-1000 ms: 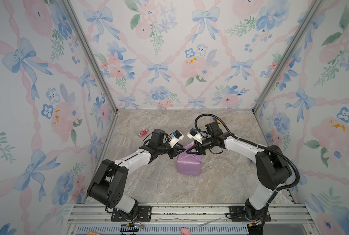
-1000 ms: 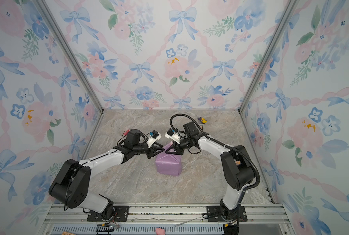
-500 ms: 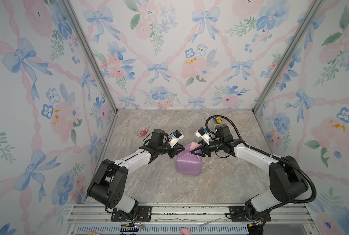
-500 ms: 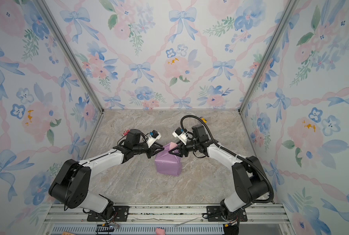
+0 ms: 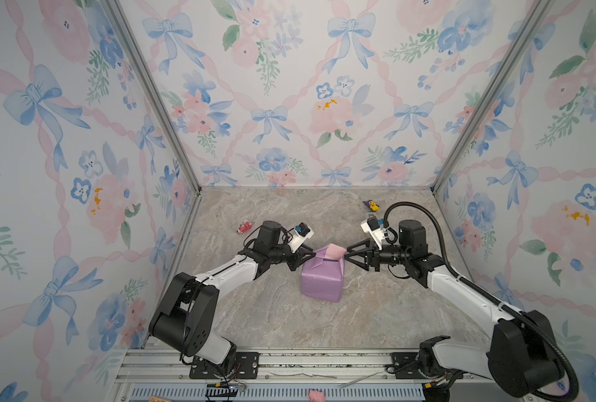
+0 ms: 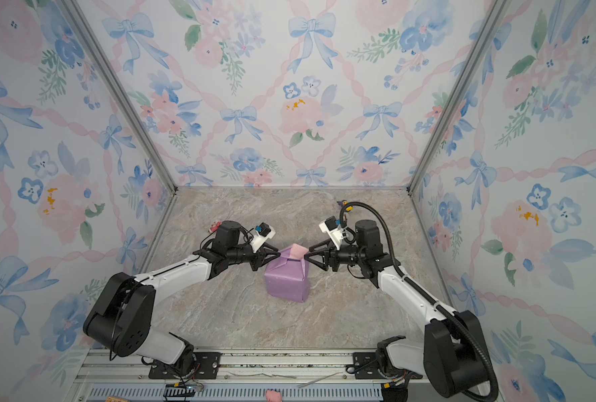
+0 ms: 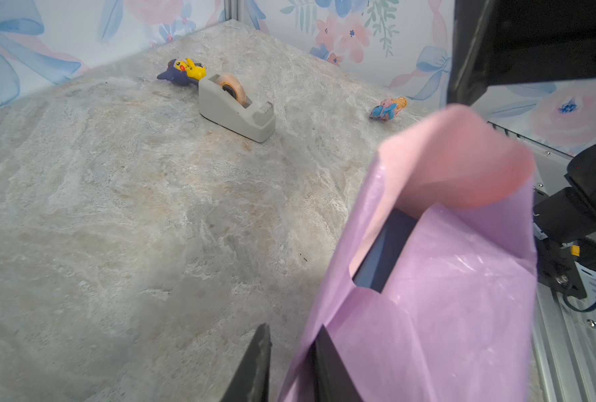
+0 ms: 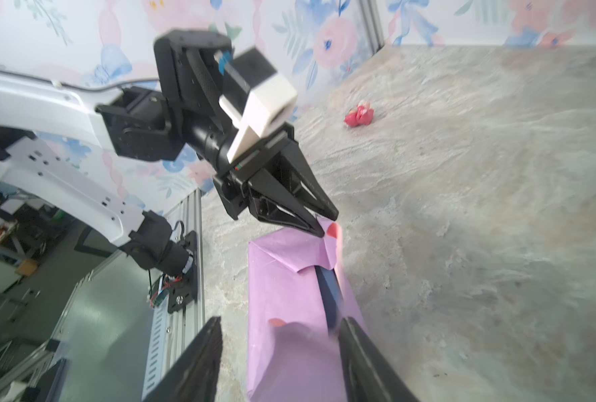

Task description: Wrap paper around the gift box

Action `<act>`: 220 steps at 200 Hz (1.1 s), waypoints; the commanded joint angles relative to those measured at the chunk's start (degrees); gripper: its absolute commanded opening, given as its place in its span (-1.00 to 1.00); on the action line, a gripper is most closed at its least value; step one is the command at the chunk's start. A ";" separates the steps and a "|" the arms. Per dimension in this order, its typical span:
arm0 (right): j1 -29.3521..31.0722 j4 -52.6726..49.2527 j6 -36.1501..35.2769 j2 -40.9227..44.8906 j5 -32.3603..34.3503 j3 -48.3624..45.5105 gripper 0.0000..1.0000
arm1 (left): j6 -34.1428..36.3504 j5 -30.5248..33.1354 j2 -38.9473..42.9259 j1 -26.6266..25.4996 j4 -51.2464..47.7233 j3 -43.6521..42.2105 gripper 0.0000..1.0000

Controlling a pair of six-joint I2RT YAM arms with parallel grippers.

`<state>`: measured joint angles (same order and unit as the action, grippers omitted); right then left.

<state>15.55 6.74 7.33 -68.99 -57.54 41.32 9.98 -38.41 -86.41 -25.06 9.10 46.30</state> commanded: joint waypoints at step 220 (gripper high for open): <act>9.75 -17.59 -12.53 -20.74 14.32 9.40 0.02 | -1.87 -3.76 -1.03 -0.61 1.66 -1.33 -0.39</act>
<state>24.49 -2.98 1.08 -86.32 -43.03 48.60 8.29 -39.51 -86.46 -25.47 11.03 45.41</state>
